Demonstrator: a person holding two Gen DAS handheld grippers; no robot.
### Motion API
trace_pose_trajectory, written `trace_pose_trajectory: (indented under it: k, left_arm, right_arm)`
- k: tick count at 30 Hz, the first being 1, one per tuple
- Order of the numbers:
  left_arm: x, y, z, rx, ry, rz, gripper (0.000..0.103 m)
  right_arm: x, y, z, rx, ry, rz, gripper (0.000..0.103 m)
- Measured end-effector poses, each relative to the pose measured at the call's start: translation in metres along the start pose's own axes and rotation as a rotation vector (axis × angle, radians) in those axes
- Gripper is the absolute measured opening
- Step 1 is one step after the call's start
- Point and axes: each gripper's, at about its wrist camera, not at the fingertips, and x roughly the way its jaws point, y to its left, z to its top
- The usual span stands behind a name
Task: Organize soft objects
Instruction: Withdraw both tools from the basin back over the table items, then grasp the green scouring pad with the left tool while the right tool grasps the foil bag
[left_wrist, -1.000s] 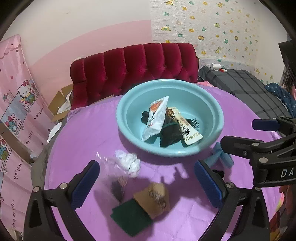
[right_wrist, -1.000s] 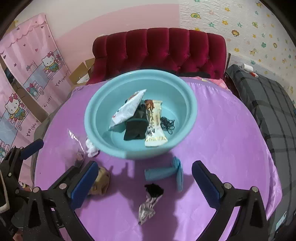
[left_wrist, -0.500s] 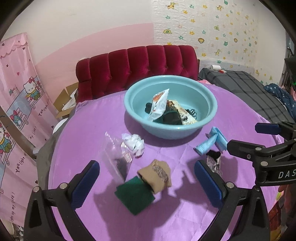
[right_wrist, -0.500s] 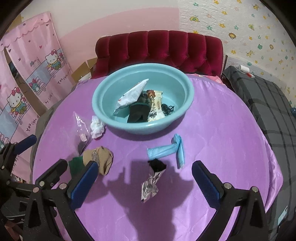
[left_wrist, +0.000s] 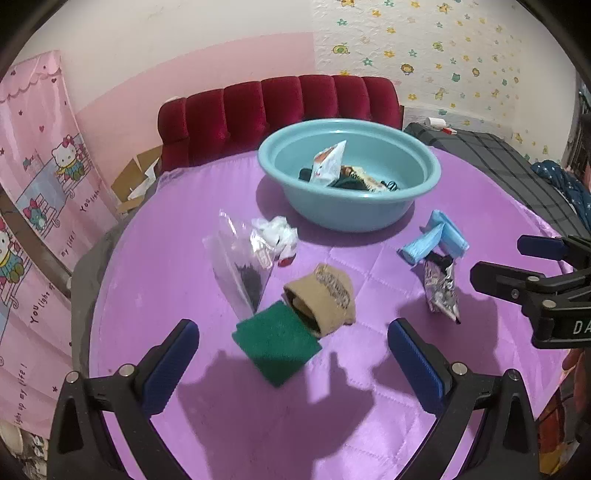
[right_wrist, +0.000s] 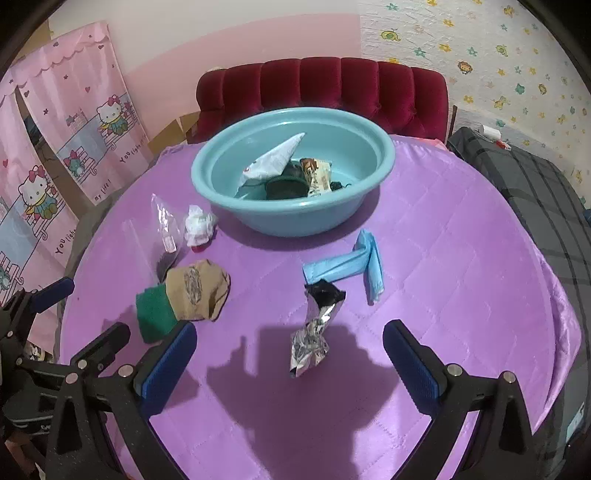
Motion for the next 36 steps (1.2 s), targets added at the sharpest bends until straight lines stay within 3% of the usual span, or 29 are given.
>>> trace_pose_trajectory:
  k: [25, 31, 34, 35, 36]
  left_arm:
    - [0.05, 0.025, -0.038, -0.091, 0.097, -0.025, 0.103]
    - [0.061, 0.028, -0.041, -0.099, 0.098, -0.018, 0.103]
    - [0.066, 0.028, -0.042, -0.096, 0.097, -0.015, 0.103]
    - [0.068, 0.028, -0.043, -0.093, 0.097, -0.013, 0.103]
    - [0.07, 0.028, -0.043, -0.091, 0.097, -0.009, 0.103]
  right_arm:
    - [0.072, -0.025, -0.017, 0.08, 0.135, 0.01, 0.1]
    - [0.093, -0.025, -0.017, 0.091, 0.152, 0.017, 0.081]
    - [0.1, -0.023, -0.017, 0.082, 0.154, 0.019, 0.045]
    - [0.101, -0.023, -0.017, 0.081, 0.155, 0.02, 0.036]
    - [0.101, -0.023, -0.018, 0.079, 0.15, 0.016, 0.036]
